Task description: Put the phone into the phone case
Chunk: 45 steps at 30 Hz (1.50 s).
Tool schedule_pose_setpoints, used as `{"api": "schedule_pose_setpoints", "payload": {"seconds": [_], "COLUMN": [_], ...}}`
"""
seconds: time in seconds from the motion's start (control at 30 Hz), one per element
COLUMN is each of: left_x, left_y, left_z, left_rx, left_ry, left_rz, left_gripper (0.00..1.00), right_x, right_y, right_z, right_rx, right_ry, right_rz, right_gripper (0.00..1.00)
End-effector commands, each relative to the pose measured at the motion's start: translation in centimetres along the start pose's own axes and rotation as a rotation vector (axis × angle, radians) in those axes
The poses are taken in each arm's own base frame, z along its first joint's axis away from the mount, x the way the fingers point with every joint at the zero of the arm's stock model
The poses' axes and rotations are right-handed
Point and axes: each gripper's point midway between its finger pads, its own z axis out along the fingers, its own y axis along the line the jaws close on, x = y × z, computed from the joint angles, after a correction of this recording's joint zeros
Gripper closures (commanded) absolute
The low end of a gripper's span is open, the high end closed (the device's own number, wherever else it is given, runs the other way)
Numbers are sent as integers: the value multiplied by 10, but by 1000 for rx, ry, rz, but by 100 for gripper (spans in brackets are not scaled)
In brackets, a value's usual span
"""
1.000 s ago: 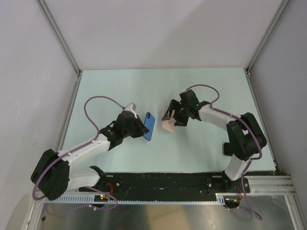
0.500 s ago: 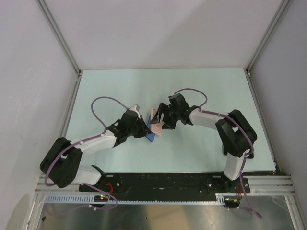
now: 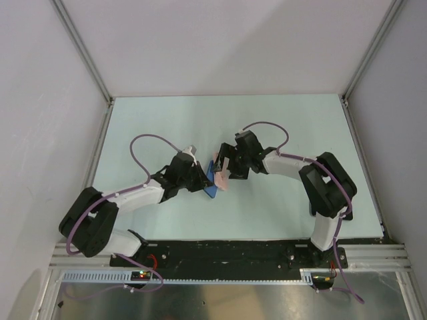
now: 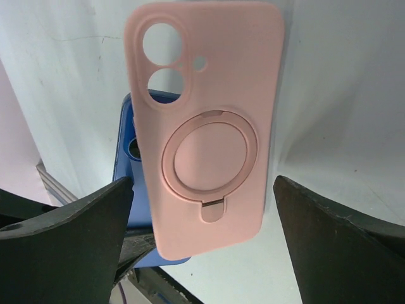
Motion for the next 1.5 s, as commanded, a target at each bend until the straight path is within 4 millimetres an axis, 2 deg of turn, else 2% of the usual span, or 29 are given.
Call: {"api": "schedule_pose_setpoints", "payload": {"seconds": [0.0,0.07,0.17,0.43,0.53,0.67,0.8,0.93,1.03,1.27,1.47], "left_x": [-26,-26,-28,-29,-27,-20,-13,-16,-18,-16,-23], "left_y": [-36,-38,-44,-67,-74,-85,-90,-90,-92,-82,-73], "left_z": [-1,0,1,-1,0,4,8,5,3,-1,-19], "left_rx": [113,116,128,173,182,192,193,187,190,87,-56], "left_ry": [-60,-56,-52,-52,-47,-30,-14,-41,-53,-101,-220], "left_rz": [8,9,14,36,45,55,56,68,117,346,581], "left_gripper": [100,100,100,100,100,100,100,100,100,100,100], "right_x": [-7,-7,-18,-38,-43,-49,-54,-53,-50,-47,-53], "right_y": [-2,-5,-10,10,9,-7,-37,-59,-54,-19,12], "right_z": [5,4,-12,-46,-58,-77,-95,-111,-113,-105,-101], "right_rx": [32,53,54,-67,-72,-1,151,246,194,107,25], "right_ry": [-38,-48,-137,-237,-270,-316,-373,-418,-391,-332,-296], "right_rz": [-61,-64,-44,-48,-39,-12,23,38,55,104,164], "right_gripper": [1,1,1,1,0,0,0,0,0,0,0]}}
